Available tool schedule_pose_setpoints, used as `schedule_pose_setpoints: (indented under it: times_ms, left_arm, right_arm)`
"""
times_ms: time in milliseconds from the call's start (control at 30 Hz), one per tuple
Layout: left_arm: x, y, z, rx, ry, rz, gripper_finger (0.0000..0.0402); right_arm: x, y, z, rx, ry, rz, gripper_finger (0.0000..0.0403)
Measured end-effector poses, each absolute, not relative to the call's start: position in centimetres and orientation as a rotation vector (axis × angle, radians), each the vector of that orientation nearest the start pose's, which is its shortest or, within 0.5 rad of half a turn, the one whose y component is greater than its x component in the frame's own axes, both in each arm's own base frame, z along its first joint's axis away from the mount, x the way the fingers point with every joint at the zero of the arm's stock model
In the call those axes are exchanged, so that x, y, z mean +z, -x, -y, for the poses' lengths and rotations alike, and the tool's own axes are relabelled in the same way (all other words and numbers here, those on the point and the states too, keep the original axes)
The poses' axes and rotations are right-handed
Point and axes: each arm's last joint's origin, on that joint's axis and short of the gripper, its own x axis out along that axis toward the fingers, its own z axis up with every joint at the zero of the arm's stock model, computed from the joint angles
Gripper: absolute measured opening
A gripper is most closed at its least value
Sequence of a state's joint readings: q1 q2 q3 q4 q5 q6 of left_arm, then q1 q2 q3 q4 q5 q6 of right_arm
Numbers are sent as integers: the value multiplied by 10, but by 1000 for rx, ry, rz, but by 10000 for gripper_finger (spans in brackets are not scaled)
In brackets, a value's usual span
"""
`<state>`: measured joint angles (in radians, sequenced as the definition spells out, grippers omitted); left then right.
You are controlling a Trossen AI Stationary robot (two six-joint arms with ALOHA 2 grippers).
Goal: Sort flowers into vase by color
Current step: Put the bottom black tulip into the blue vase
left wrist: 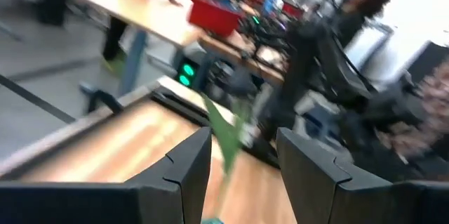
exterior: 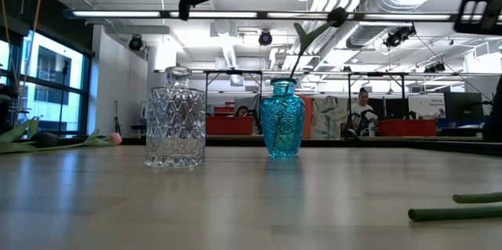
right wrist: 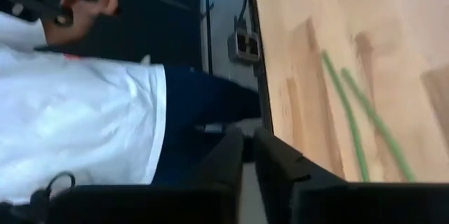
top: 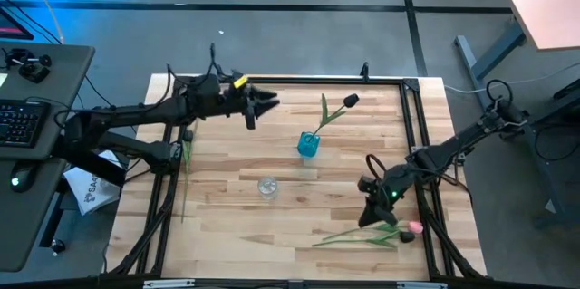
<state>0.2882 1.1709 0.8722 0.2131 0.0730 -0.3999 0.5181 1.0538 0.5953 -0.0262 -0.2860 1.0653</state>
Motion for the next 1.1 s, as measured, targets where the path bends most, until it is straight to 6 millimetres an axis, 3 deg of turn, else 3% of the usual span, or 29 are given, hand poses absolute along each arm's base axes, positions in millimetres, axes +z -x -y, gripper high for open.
schedule_pose_setpoints:
  times_ms: [200, 333, 467, 600, 767, 967, 1100]
  left_arm:
    - [315, -257, -44, 131, 481, -172, 152]
    - [310, -259, -26, 143, 473, -202, 152]
    - [301, -259, -13, 156, 491, -227, 152]
    - [293, -258, -3, 162, 480, -241, 152]
    - [280, -256, 0, 192, 477, -279, 152]
    - [272, -253, 4, 193, 460, -333, 152]
    - [273, -253, 11, 169, 427, -336, 152]
  right_arm:
    - [236, -179, -140, 502, -924, -838, 151]
    - [242, -184, -167, 581, -879, -909, 190]
    - [244, -192, -202, 603, -649, -1090, 191]
    - [228, -197, -224, 432, -368, -1297, 178]
    - [206, -210, -243, 248, -359, -1413, 166]
    - [175, -211, -244, 67, -306, -1532, 166]
    - [164, -211, -240, -24, -267, -1573, 166]
